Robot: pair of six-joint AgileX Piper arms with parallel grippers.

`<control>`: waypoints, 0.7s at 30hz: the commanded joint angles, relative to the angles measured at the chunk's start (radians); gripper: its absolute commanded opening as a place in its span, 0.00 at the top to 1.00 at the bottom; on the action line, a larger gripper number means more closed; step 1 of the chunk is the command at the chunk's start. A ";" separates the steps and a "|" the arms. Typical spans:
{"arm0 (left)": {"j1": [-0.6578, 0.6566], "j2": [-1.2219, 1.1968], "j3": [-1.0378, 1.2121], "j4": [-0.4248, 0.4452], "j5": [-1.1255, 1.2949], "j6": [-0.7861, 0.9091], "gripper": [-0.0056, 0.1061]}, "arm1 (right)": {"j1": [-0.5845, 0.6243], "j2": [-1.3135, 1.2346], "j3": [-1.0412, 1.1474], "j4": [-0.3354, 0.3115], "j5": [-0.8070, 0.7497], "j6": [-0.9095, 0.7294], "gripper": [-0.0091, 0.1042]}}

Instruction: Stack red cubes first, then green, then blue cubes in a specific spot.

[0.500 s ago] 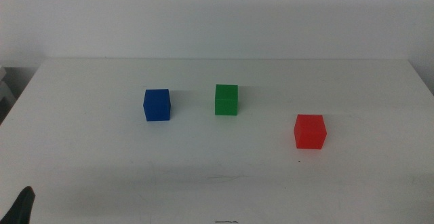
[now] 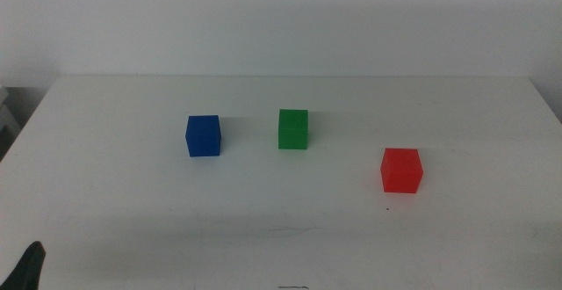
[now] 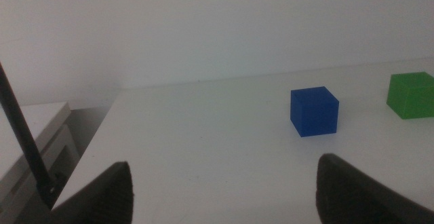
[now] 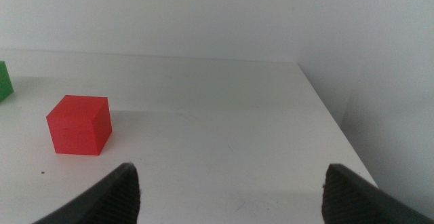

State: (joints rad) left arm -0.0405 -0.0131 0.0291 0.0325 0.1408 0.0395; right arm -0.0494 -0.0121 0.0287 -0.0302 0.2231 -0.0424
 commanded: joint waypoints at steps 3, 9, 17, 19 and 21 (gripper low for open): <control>-0.004 -0.020 -0.003 0.000 -0.080 -0.014 0.14 | -0.005 -0.020 -0.018 0.011 -0.098 0.010 0.11; -0.004 -0.020 -0.003 0.000 -0.080 -0.014 0.14 | -0.004 0.079 -0.052 0.132 -0.059 0.019 0.11; -0.004 -0.020 -0.003 0.000 -0.080 -0.014 0.14 | -0.004 0.524 -0.395 0.269 0.196 -0.183 0.11; -0.004 -0.020 -0.003 0.000 -0.080 -0.014 0.14 | -0.004 0.642 -0.512 0.345 0.313 -0.206 0.11; -0.004 -0.020 -0.003 0.000 -0.080 -0.014 0.14 | -0.004 0.742 -0.596 0.395 0.389 -0.216 0.11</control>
State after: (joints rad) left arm -0.0405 -0.0131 0.0291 0.0325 0.1408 0.0395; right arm -0.0494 0.6608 -0.4761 0.3103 0.5898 -0.2265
